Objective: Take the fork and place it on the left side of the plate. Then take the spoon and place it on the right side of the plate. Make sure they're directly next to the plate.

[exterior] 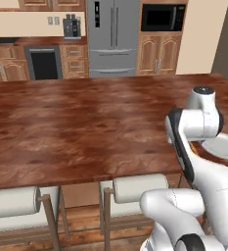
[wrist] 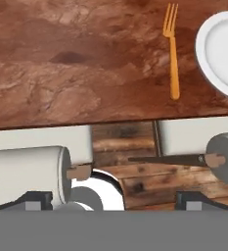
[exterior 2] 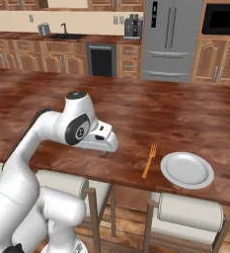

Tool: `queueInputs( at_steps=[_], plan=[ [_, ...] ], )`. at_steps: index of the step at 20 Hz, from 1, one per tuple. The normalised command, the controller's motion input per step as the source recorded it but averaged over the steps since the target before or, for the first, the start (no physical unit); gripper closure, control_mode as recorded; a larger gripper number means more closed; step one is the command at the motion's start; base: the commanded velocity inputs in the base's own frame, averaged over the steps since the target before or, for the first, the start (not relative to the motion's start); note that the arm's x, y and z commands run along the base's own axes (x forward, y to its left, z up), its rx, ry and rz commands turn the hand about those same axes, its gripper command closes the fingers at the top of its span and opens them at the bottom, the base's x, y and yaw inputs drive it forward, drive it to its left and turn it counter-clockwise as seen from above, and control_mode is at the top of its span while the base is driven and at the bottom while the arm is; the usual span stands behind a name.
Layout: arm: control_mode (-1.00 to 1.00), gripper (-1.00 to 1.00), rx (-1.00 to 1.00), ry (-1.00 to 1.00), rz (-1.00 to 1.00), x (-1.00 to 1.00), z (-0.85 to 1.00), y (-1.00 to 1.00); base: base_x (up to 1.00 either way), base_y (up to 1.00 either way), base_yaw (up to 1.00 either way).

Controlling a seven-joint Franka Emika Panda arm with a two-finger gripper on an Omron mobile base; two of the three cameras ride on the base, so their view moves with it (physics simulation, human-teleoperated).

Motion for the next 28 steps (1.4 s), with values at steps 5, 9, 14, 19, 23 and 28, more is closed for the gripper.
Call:
queueInputs(
  at_steps=[5,9,14,19,23,28],
  plan=[
    [-1.00,-1.00,-0.05,-0.37,0.03,-0.77,0.53,0.31,0.00,0.00,0.00],
    [-1.00,-1.00,-0.06,-0.58,0.06,-0.56,0.17,0.00,0.00,0.00,0.00],
    [-1.00,-1.00,-0.02,-0.53,0.03,-0.63,0.05,0.01,0.00,0.00,0.00],
    [1.00,-1.00,-0.01,-0.09,0.00,-0.15,0.00,0.04,-0.50,0.35,0.05],
    [1.00,-1.00,0.00,0.00,0.00,0.00,0.00,0.00,-0.35,0.91,0.10],
    [1.00,-1.00,0.00,0.00,0.00,0.00,0.00,0.00,-0.06,1.00,0.01]
  ],
)
